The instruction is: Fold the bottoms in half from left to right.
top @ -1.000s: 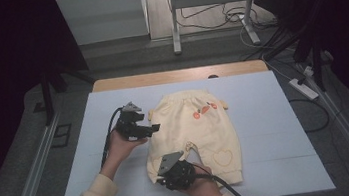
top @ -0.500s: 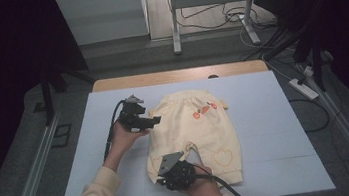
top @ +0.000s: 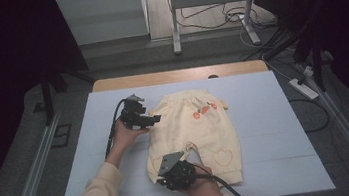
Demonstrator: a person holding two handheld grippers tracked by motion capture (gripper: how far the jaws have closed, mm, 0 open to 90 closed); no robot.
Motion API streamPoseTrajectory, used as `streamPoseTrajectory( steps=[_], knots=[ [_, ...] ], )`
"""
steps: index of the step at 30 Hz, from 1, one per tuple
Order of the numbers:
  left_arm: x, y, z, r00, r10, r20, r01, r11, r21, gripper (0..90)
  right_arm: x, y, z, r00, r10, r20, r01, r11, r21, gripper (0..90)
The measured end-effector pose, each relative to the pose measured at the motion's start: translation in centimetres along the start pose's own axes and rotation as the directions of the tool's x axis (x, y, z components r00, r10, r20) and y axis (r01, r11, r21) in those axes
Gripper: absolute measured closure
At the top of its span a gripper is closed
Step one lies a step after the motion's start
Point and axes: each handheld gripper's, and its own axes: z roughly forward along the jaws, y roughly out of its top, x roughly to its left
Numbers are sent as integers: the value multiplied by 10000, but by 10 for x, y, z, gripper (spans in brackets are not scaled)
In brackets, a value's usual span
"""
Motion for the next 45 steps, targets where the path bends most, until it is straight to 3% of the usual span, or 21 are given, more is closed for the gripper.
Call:
streamPoseTrajectory(
  steps=[15,30,33,38,45],
  knots=[
    [7,-4,24,9998,-211,57,208,9984,517,186,1,-1,0,9999,80,-74,-81,9999,-93,781],
    [9,-9,35,9993,-364,80,354,9943,1007,190,1,-2,0,9999,70,-92,-71,10000,-36,781],
    [10,-9,34,9990,-439,52,432,9948,928,202,1,-2,0,9999,79,-128,-79,10000,-20,781],
    [9,-11,33,9997,-204,108,194,9960,877,336,1,-3,1,9999,85,-114,-85,10000,-25,781],
    [2,-10,35,9977,164,665,-225,9954,933,670,1,-4,2,9999,85,-129,-86,10000,-23,781]
  ],
)
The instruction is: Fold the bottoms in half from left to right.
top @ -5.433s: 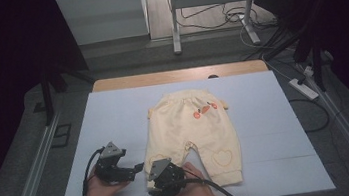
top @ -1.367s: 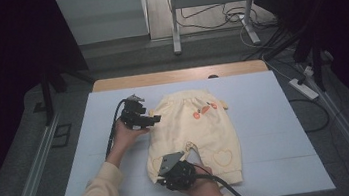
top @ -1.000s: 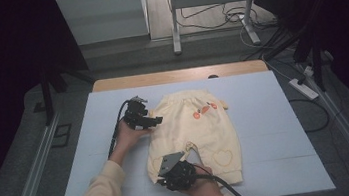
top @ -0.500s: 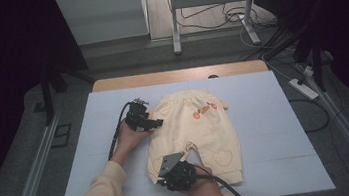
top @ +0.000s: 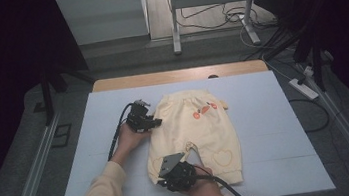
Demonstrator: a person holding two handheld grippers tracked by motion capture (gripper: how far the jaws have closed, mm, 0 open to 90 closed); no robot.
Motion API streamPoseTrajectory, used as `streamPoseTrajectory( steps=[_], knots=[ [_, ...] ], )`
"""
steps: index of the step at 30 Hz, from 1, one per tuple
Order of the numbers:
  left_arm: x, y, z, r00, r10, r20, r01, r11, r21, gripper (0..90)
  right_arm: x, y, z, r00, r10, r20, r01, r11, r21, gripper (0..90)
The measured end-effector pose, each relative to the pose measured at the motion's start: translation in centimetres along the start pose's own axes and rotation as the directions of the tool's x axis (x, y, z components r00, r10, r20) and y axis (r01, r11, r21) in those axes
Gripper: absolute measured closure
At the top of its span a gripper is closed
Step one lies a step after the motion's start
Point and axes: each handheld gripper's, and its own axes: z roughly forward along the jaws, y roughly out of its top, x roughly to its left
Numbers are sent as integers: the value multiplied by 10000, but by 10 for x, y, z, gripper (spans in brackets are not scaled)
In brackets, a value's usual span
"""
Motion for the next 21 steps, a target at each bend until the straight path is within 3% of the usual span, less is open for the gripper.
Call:
streamPoseTrajectory(
  steps=[2,4,11,21],
  knots=[
    [-2,1,0,9998,119,161,-120,9999,54,763,0,0,0,10000,-2,-1,2,10000,0,781],
    [-3,1,0,9996,271,122,-272,9996,94,794,0,0,0,10000,-8,12,8,10000,12,781],
    [-3,2,-5,9993,221,288,-218,9997,-99,815,0,0,-1,10000,32,-34,-32,10000,-16,781],
    [-6,6,-18,9965,93,827,-28,9969,-784,823,-1,1,-3,10000,65,-67,-65,10000,-68,782]
  ],
)
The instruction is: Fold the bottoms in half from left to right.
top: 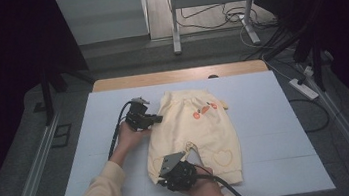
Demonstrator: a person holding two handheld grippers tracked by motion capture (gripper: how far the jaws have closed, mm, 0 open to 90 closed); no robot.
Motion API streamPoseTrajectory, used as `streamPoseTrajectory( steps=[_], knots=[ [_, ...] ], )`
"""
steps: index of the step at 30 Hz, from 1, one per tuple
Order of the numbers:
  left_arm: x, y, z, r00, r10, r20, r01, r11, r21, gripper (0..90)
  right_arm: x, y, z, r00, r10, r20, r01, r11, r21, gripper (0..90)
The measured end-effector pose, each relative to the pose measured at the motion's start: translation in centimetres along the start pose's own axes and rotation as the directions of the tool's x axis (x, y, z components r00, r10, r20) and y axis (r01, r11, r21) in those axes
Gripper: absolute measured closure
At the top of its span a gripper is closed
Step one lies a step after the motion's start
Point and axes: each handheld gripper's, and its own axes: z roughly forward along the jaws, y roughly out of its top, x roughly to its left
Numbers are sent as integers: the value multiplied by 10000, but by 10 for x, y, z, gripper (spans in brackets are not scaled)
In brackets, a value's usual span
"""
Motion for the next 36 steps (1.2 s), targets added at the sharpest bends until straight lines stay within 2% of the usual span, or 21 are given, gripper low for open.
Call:
streamPoseTrajectory(
  steps=[5,19,24,31,36],
  knots=[
    [0,2,-7,9997,-135,184,139,9996,-252,826,0,1,-2,10000,-60,46,59,9999,103,782],
    [-1,7,-23,9984,-215,526,257,9965,-792,827,0,4,-6,10000,-60,17,60,9999,-93,786],
    [-2,8,-26,9977,-243,637,294,9963,-809,828,3,8,-8,9997,-228,-5,228,9989,-406,790],
    [0,7,-29,9970,-333,701,394,9954,-874,828,4,10,-10,9997,-218,-56,215,9985,-496,793],
    [0,8,-40,9962,-372,789,457,9930,-1091,830,7,15,-11,9996,-265,-117,257,9975,-662,796]
  ],
)
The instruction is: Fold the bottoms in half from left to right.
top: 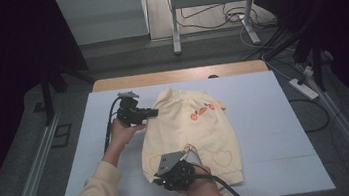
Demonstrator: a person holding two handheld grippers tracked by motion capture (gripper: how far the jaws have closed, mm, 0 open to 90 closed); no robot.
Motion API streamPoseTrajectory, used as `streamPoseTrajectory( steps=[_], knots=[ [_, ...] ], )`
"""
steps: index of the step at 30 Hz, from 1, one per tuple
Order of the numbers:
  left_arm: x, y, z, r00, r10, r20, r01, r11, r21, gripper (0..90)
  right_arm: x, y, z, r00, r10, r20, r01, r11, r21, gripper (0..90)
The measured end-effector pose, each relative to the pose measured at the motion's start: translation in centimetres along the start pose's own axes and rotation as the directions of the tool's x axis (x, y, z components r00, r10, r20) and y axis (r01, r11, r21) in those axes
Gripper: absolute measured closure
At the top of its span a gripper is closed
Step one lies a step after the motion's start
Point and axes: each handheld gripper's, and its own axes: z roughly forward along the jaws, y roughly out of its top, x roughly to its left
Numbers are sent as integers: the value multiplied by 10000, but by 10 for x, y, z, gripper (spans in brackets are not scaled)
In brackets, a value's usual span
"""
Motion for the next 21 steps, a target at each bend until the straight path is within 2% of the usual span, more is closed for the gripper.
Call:
streamPoseTrajectory(
  steps=[5,14,19,21],
  knots=[
    [-2,2,-12,10000,13,20,-13,9995,-305,830,2,9,-8,9999,-74,-140,68,9988,-475,798],
    [5,-2,-14,9998,-201,51,202,9997,-137,831,3,10,-7,9997,-102,-237,90,9988,-484,802],
    [8,-1,-32,9997,-263,0,262,9976,-639,831,2,18,-4,9991,-19,-422,-15,9967,-810,804],
    [10,-1,-40,9995,-312,17,312,9959,-844,832,4,23,-5,9989,-179,-432,136,9952,-973,806]
  ],
)
